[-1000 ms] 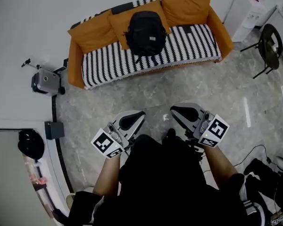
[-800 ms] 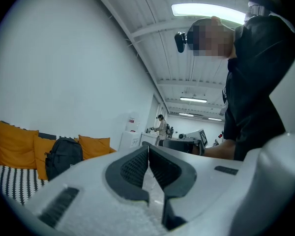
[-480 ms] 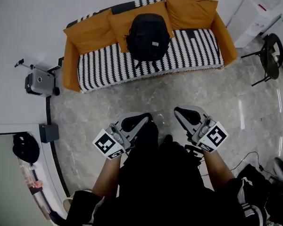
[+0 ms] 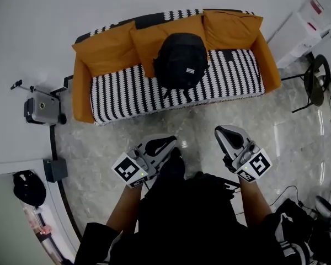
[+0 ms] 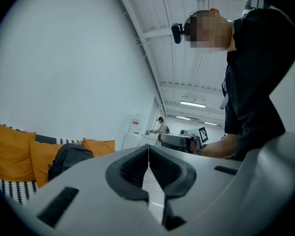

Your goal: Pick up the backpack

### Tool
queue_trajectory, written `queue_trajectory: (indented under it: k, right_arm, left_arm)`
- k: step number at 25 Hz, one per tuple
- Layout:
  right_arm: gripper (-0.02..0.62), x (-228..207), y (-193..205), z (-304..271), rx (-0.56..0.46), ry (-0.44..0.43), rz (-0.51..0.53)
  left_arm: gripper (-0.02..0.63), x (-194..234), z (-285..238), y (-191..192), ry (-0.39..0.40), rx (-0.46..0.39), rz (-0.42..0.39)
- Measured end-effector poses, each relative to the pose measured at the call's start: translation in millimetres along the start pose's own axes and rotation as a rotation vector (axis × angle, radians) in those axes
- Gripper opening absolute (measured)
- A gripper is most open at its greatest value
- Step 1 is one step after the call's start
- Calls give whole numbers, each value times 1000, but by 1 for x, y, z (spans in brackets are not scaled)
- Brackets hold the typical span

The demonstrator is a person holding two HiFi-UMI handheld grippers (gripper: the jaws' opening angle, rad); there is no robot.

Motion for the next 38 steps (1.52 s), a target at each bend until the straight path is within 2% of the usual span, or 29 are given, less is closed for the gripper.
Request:
queue_trajectory:
  k: [5, 9, 15, 23, 30, 38]
  right_arm:
    - [28, -12, -5, -36, 8, 21, 24]
    - [28, -12, -12, -55, 18, 19, 51]
    - [28, -25, -24, -59, 11, 54, 86]
    - [28, -42, -27, -55, 11, 63, 96]
    - [28, -84, -22, -65, -5, 49, 71]
    - [28, -165, -24, -95, -20, -6, 33]
  left_arm:
    - [23, 25, -2, -11, 38, 17, 20]
    - [23, 46, 2, -11, 26, 20, 19]
    - [23, 60, -8, -23, 33, 24, -17]
    - [23, 86, -25, -29, 0, -2, -54]
    - [23, 119, -50, -30, -24, 16, -83]
    - [23, 167, -105, -44, -62, 50, -107]
Point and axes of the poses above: the fingertips, and each gripper's own axes: z backward along the fingers, x to its left, y out of its underside, the point moved 2 cm from there along z, backward along the fingers, and after that the axes turned 9 degrees about -y, right-handed, at the moved point
